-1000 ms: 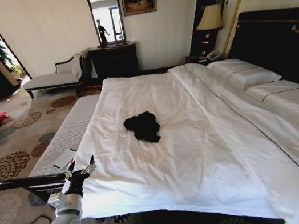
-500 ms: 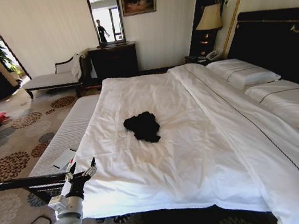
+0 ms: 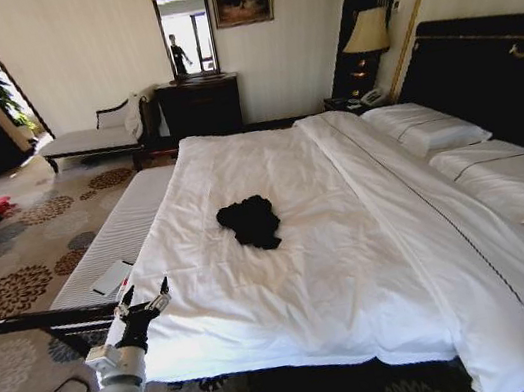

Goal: Fold the clothes on the bed.

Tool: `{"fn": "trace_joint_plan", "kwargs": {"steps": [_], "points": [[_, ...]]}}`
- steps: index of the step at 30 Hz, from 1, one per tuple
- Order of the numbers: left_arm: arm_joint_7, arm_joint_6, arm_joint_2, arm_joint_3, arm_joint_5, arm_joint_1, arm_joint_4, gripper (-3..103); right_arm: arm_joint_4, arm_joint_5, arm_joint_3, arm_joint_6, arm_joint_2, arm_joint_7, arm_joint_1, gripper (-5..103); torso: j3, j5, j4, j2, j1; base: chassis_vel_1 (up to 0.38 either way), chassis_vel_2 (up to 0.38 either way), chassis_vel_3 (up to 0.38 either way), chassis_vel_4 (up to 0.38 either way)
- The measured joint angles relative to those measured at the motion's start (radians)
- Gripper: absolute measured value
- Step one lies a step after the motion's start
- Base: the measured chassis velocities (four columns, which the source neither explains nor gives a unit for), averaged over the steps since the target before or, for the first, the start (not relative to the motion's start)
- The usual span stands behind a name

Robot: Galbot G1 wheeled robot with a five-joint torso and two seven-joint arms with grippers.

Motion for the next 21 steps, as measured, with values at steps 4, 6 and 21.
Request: {"fn": "trace_joint_plan", "kwargs": {"steps": [4, 6, 21], "points": [[-0.001, 0.000, 0.000, 0.000, 0.002, -0.001, -0.001, 99, 0.044, 0.028, 0.009, -0.016, 0.015, 0.005, -0.017, 11, 0.000, 0.0010, -0.0020, 0.000, 0.000, 0.000, 0.000, 0.000, 0.000], [-0.001, 0.000, -0.001, 0.002, 0.005, -0.002, -0.001, 100, 0.084, 0.045, 0.022, -0.022, 0.022, 0.011, -0.028, 21, 0.000, 0.0002, -0.0009, 0.000, 0.000, 0.000, 0.000, 0.000, 0.000], [-0.009, 0.007, 0.002, 0.005, 0.006, -0.012, -0.006, 100, 0.451, 0.133, 0.124, -0.039, 0.137, 0.030, -0.159, 76, 0.000, 0.0000, 0.0004, 0.000, 0.000, 0.000, 0.000, 0.000, 0.000]]}}
